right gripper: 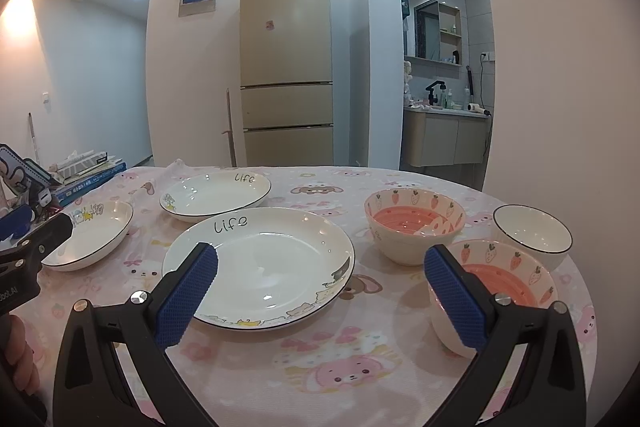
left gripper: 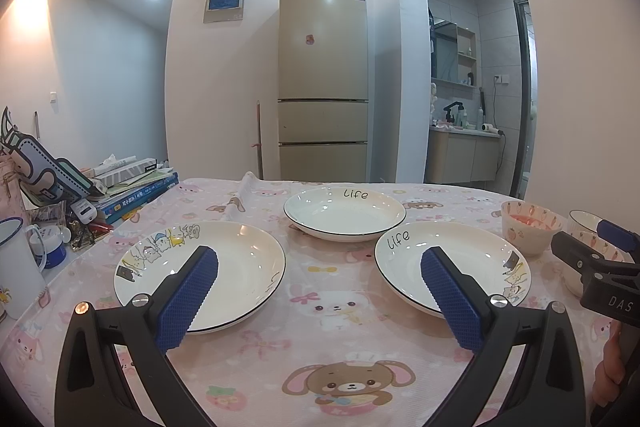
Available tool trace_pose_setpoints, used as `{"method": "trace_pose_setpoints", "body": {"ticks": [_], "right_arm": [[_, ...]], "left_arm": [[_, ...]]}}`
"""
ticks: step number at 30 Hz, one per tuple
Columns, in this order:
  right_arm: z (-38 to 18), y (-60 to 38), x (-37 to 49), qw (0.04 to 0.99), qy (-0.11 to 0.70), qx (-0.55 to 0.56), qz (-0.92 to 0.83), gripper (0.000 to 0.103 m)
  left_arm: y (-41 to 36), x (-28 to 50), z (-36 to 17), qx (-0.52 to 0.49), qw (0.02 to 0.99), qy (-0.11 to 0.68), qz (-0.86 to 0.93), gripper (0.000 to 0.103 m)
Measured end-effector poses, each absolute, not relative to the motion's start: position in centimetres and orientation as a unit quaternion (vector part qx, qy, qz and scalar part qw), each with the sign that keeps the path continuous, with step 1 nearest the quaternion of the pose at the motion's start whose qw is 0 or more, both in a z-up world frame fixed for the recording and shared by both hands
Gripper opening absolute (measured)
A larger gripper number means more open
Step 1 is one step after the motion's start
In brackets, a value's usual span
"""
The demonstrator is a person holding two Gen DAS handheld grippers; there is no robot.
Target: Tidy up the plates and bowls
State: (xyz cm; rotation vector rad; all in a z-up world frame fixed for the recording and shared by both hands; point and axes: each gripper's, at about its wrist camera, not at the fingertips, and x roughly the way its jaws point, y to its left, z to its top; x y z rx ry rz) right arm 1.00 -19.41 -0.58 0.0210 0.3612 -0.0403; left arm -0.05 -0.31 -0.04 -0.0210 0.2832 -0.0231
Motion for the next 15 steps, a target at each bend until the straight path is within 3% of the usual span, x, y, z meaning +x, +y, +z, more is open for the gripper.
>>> {"method": "trace_pose_setpoints", "body": {"ticks": [15], "right_arm": [[-0.58, -19.41, 0.95, 0.983, 0.18, 0.011, -0.02, 0.103]], "left_arm": [[-0.24, -0.08, 0.01, -0.011, 0.99, 0.14, -0.001, 0.103]]}}
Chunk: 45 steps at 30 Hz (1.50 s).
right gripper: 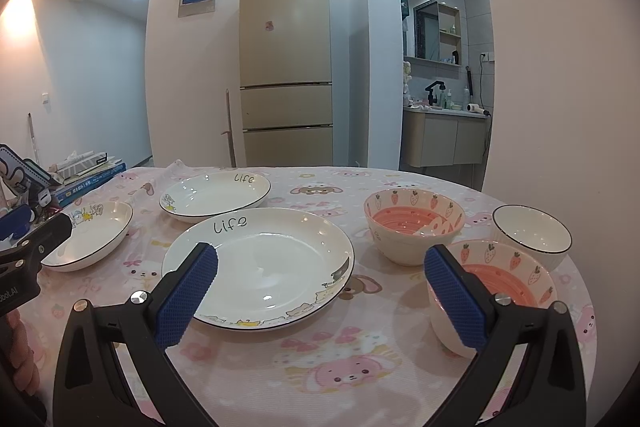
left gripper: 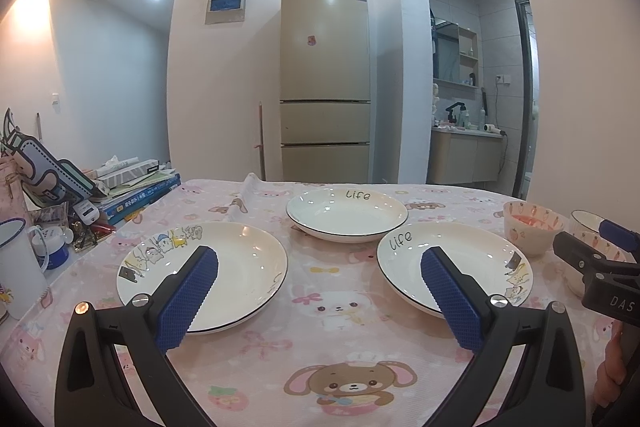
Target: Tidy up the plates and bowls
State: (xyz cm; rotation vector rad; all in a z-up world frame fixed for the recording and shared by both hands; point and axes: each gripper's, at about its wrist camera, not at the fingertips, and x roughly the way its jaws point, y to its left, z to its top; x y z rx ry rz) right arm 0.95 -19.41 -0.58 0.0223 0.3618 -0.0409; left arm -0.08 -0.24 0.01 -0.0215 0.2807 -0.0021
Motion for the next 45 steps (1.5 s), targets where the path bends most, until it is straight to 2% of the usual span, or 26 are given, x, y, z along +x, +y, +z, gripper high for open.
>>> {"method": "trace_pose_setpoints", "body": {"ticks": [9, 16, 19, 22, 29, 35, 38, 43, 45], "right_arm": [[-0.4, -19.3, 0.3, 0.984, 0.174, 0.004, -0.042, 0.103], [4.3, -20.2, -3.9, 0.99, 0.123, -0.007, -0.064, 0.103], [5.6, -20.3, -5.5, 0.992, 0.108, -0.001, -0.063, 0.103], [5.7, -20.2, -6.5, 0.992, 0.101, 0.007, -0.076, 0.103], [4.5, -21.3, -7.1, 0.987, 0.141, -0.007, -0.078, 0.103], [3.9, -23.2, -8.7, 0.984, 0.128, 0.007, -0.12, 0.103], [4.1, -23.9, -9.5, 0.985, 0.117, -0.011, -0.129, 0.103], [4.0, -25.4, -10.3, 0.992, 0.09, 0.01, -0.091, 0.103], [4.0, -26.1, -10.0, 0.99, 0.107, 0.015, -0.095, 0.103]], "left_arm": [[0.2, -1.4, 0.7, -0.009, 0.992, 0.121, 0.022, 0.103], [0.4, -6.6, 5.2, -0.002, 0.998, 0.057, 0.018, 0.103], [0.0, -7.7, 6.2, 0.011, 0.998, 0.052, 0.017, 0.103], [-0.3, -8.2, 6.6, 0.008, 0.998, 0.061, 0.002, 0.103], [-1.5, -9.4, 6.2, 0.008, 0.998, 0.059, 0.001, 0.103], [-2.7, -10.9, 5.8, -0.012, 1.0, 0.015, 0.003, 0.103], [-4.4, -10.0, 5.7, 0.022, 0.999, 0.038, 0.025, 0.103], [-5.8, -8.7, 5.6, 0.006, 0.998, 0.058, -0.012, 0.103], [-6.6, -8.5, 5.8, 0.008, 0.998, 0.057, -0.023, 0.103]]}}
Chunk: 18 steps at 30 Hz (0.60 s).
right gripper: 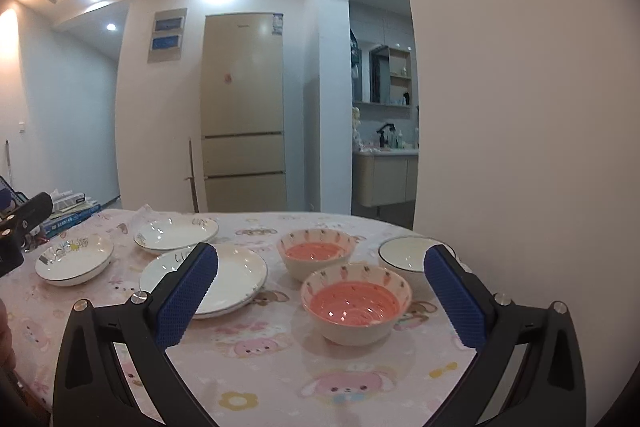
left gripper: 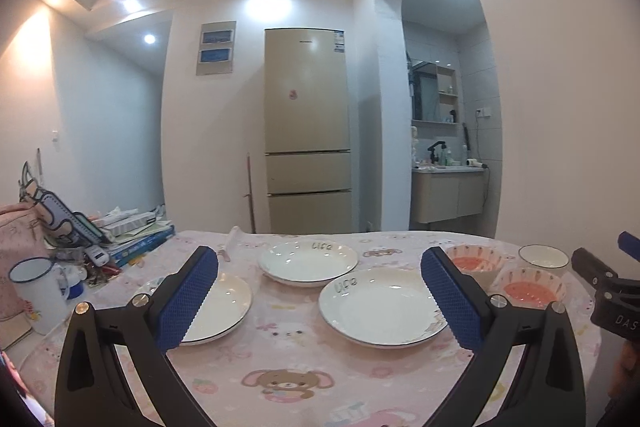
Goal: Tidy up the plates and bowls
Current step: 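Move both tools to the nearer pink carrot bowl and grip its rim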
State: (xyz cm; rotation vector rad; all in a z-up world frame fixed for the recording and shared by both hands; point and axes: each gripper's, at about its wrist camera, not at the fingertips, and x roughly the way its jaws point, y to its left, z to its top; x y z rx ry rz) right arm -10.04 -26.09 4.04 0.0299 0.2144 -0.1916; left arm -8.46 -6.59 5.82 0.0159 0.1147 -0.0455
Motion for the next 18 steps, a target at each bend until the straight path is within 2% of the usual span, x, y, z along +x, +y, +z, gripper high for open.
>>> {"method": "trace_pose_setpoints", "body": {"ticks": [8, 17, 18], "right_arm": [[3.5, -29.6, -9.6, 0.981, 0.15, 0.048, -0.114, 0.102], [4.1, -34.2, -10.3, 0.977, 0.155, 0.057, -0.136, 0.089], [4.3, -34.6, -10.3, 0.977, 0.154, 0.057, -0.138, 0.084]], "left_arm": [[-9.7, -7.2, 6.3, -0.009, 0.995, 0.072, -0.074, 0.103], [-13.4, -5.3, 7.7, -0.017, 0.989, 0.085, -0.117, 0.099], [-14.0, -4.9, 7.9, -0.01, 0.987, 0.094, -0.128, 0.099]]}}
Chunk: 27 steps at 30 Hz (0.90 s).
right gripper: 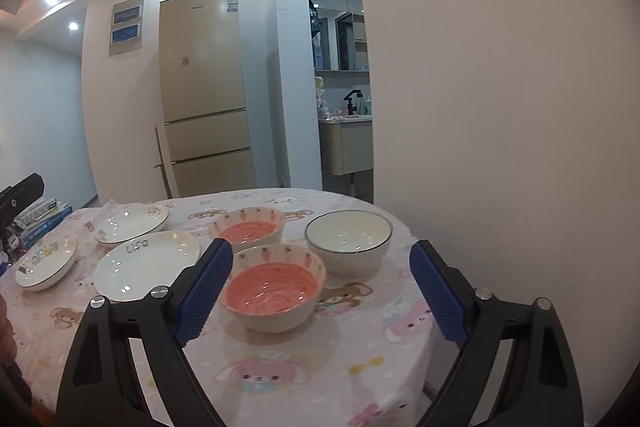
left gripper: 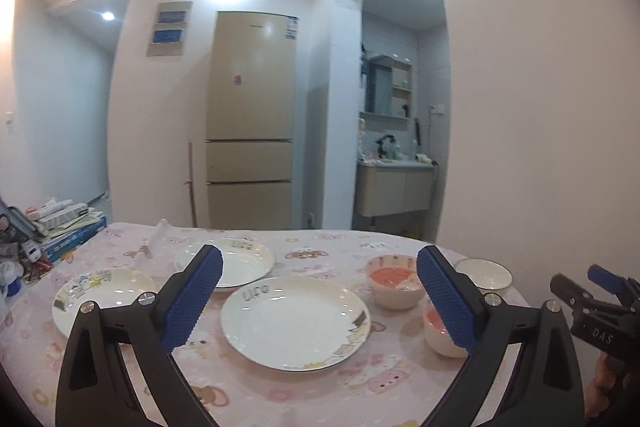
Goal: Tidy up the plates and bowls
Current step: 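Move both tools to the nearer pink carrot bowl and grip its rim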
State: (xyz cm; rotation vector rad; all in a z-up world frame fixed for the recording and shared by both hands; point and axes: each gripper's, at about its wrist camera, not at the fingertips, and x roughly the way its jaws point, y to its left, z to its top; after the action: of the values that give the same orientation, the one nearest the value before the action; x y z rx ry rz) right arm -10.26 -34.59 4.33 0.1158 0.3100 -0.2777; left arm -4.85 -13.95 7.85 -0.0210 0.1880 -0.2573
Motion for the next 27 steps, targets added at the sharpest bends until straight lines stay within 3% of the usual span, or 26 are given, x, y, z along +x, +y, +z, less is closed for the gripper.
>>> {"method": "trace_pose_setpoints", "body": {"ticks": [3, 6, 12, 19, 21, 23, 27], "right_arm": [[4.8, -36.2, -9.9, 0.977, 0.164, 0.08, -0.112, 0.07], [5.6, -38.0, -9.0, 0.976, 0.171, 0.097, -0.096, 0.063], [8.1, -40.6, -6.7, 0.972, 0.178, 0.08, -0.133, 0.063], [6.3, -41.2, -3.3, 0.964, 0.232, 0.104, -0.082, 0.061], [4.8, -40.8, -2.0, 0.957, 0.262, 0.108, -0.066, 0.045], [3.1, -40.4, -0.7, 0.947, 0.294, 0.111, -0.063, 0.039], [0.5, -40.1, 1.3, 0.929, 0.342, 0.139, -0.038, 0.033]], "left_arm": [[-15.4, -3.5, 8.2, -0.006, 0.981, 0.112, -0.158, 0.099], [-16.3, -1.9, 8.8, -0.019, 0.977, 0.122, -0.174, 0.099], [-20.6, 2.9, 11.1, 0.016, 0.963, 0.147, -0.227, 0.097], [-23.0, 7.7, 8.6, 0.023, 0.934, 0.265, -0.24, 0.075], [-23.3, 8.2, 7.0, 0.03, 0.921, 0.299, -0.247, 0.059], [-23.6, 9.4, 5.2, 0.013, 0.898, 0.35, -0.267, 0.044], [-24.5, 11.1, 1.8, -0.016, 0.858, 0.422, -0.293, 0.038]]}}
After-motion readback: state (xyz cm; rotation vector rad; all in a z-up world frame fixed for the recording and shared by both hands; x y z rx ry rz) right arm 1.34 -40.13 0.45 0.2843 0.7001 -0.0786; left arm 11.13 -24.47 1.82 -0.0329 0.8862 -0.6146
